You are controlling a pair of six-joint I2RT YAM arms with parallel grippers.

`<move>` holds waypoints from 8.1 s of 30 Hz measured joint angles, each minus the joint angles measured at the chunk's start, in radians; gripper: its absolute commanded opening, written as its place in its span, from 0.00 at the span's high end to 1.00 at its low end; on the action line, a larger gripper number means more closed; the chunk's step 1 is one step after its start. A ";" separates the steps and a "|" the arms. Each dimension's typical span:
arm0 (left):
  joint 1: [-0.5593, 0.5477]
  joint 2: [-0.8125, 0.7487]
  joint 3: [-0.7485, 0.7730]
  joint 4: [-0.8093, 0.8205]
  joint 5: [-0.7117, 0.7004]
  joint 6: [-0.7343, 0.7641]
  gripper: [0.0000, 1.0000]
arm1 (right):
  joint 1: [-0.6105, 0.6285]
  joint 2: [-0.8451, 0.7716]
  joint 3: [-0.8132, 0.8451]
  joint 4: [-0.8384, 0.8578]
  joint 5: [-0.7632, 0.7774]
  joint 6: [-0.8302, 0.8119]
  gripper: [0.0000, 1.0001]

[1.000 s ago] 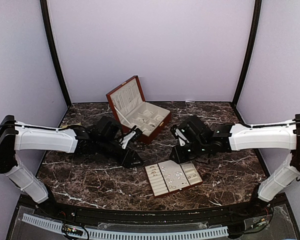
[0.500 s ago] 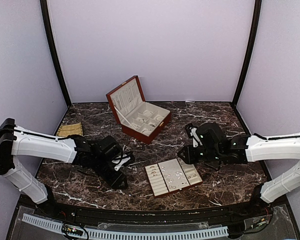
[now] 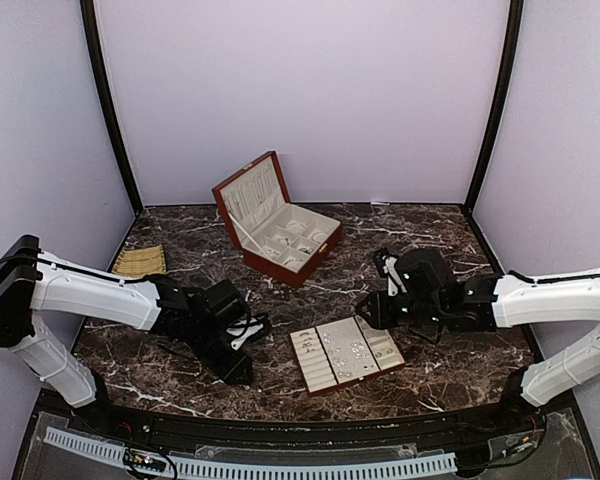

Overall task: Organize the mixed jewelry
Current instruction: Pick up the earring from the center of the board, then pass from the left arm to the right, then insert the earring into the earring holder.

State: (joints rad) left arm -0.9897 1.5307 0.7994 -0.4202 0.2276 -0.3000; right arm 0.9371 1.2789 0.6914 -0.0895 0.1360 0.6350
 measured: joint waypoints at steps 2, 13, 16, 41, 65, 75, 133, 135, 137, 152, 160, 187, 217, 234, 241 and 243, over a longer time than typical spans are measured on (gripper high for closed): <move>-0.003 0.005 0.000 0.001 0.003 -0.001 0.73 | 0.000 0.000 -0.003 0.001 0.000 0.003 0.69; -0.008 0.018 0.000 0.003 0.022 0.000 0.92 | 0.000 0.000 -0.005 0.008 0.000 0.007 0.69; -0.008 0.023 0.000 0.005 0.030 0.000 0.98 | 0.000 0.000 -0.006 0.008 0.000 0.007 0.69; 0.016 -0.098 0.021 0.377 -0.076 -0.254 1.00 | -0.001 -0.129 -0.170 0.341 -0.066 0.058 0.59; 0.035 -0.098 -0.107 1.210 0.117 -0.396 1.00 | 0.038 -0.074 -0.175 0.806 -0.309 0.139 0.40; 0.035 -0.098 -0.118 1.263 0.154 -0.396 1.00 | 0.059 0.023 -0.121 0.854 -0.375 0.147 0.53; 0.111 -0.258 -0.089 0.796 0.129 -0.219 0.37 | 0.063 -0.024 0.034 0.273 -0.264 0.025 0.95; 0.122 -0.222 -0.051 0.710 0.156 -0.179 0.37 | 0.063 -0.023 0.055 0.191 -0.246 0.017 0.95; 0.122 -0.183 -0.023 0.641 0.190 -0.143 0.37 | 0.063 -0.021 0.064 0.110 -0.228 0.017 0.95; 0.098 0.105 0.058 0.430 0.373 -0.039 0.40 | 0.063 0.209 0.187 -0.227 -0.118 0.062 0.94; 0.099 0.108 0.058 0.431 0.372 -0.035 0.40 | 0.063 0.327 0.283 -0.254 -0.125 0.047 0.94; 0.098 0.130 0.064 0.433 0.377 -0.036 0.40 | 0.108 0.428 0.388 -0.391 -0.056 -0.003 0.93; 0.098 0.132 0.064 0.433 0.385 -0.036 0.40 | 0.131 0.472 0.423 -0.435 -0.007 -0.025 0.93; 0.098 0.132 0.064 0.433 0.385 -0.036 0.40 | 0.137 0.492 0.442 -0.446 0.015 -0.036 0.93; 0.098 0.132 0.064 0.433 0.386 -0.036 0.40 | 0.154 0.509 0.467 -0.476 0.050 -0.050 0.93; 0.098 0.132 0.064 0.433 0.385 -0.036 0.40 | 0.161 0.517 0.478 -0.486 0.064 -0.052 0.93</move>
State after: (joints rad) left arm -0.8913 1.6627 0.8635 0.0132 0.6128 -0.3363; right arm 1.0985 1.7954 1.1690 -0.5758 0.1997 0.5831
